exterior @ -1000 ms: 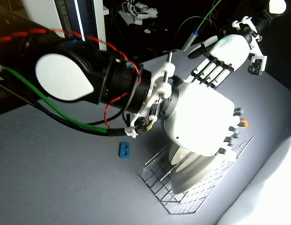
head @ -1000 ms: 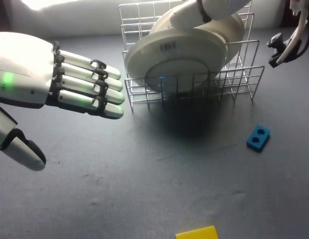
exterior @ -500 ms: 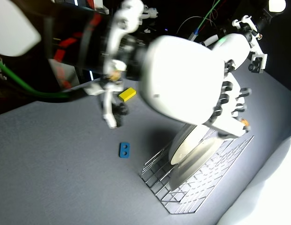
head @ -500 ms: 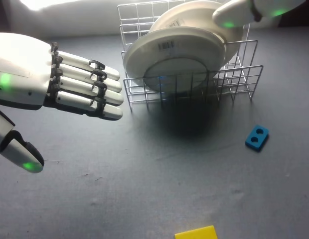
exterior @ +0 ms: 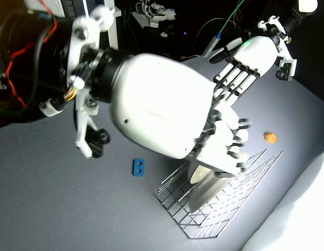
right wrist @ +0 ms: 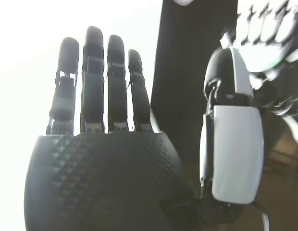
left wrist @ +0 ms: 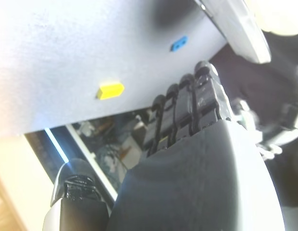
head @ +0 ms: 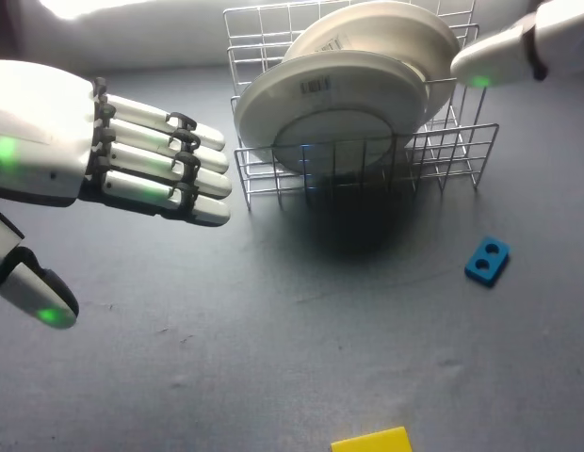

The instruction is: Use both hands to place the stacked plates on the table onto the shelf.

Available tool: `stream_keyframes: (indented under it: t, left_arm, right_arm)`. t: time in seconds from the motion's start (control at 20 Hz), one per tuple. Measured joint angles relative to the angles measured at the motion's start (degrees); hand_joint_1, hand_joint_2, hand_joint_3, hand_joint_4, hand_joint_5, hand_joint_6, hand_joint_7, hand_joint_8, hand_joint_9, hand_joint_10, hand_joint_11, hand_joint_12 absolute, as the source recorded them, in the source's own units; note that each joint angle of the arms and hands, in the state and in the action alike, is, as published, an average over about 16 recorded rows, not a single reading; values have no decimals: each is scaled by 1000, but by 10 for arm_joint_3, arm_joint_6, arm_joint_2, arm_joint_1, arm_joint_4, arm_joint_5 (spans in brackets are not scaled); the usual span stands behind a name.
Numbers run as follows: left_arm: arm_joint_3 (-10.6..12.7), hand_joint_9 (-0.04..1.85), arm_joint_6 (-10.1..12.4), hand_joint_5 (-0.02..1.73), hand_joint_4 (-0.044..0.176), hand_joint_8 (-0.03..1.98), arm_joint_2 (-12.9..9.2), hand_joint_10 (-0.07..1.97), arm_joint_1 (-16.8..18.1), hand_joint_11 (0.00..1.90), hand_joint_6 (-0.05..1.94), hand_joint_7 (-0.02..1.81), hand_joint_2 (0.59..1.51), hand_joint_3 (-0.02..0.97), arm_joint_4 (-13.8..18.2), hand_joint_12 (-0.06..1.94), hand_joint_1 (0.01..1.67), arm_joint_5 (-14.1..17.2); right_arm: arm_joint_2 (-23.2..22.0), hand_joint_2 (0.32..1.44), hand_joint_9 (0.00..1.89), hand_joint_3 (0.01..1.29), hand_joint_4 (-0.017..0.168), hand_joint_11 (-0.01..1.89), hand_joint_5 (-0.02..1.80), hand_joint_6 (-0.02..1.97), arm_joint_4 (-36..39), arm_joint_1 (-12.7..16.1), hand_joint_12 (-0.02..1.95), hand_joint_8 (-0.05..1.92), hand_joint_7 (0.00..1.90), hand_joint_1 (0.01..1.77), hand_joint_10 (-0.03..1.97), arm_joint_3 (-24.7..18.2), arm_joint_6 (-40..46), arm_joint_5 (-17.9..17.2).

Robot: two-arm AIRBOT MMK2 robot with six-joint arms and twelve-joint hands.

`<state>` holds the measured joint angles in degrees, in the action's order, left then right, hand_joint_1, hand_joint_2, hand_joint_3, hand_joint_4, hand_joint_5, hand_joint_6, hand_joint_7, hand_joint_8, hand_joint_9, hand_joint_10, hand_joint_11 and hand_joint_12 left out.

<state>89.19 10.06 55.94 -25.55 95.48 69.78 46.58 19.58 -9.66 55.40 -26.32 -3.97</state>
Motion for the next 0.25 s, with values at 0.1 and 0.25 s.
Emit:
stream_keyframes:
  t: [0.1,0.25]
  left_arm:
    - [-1,23,1,21,7,-7,-1,-54,1,19,9,21,1091,13,0,9,23,0]
    - [-2,23,1,21,7,-7,-1,-53,2,19,9,22,1088,13,0,9,23,-1]
  right_arm:
    - [-8,1018,558,11,-1,75,428,30,0,-4,1153,12,530,559,20,-6,-9,-3]
    - [-23,1025,534,11,-1,49,408,30,0,-10,1146,12,510,503,20,-19,-20,-9]
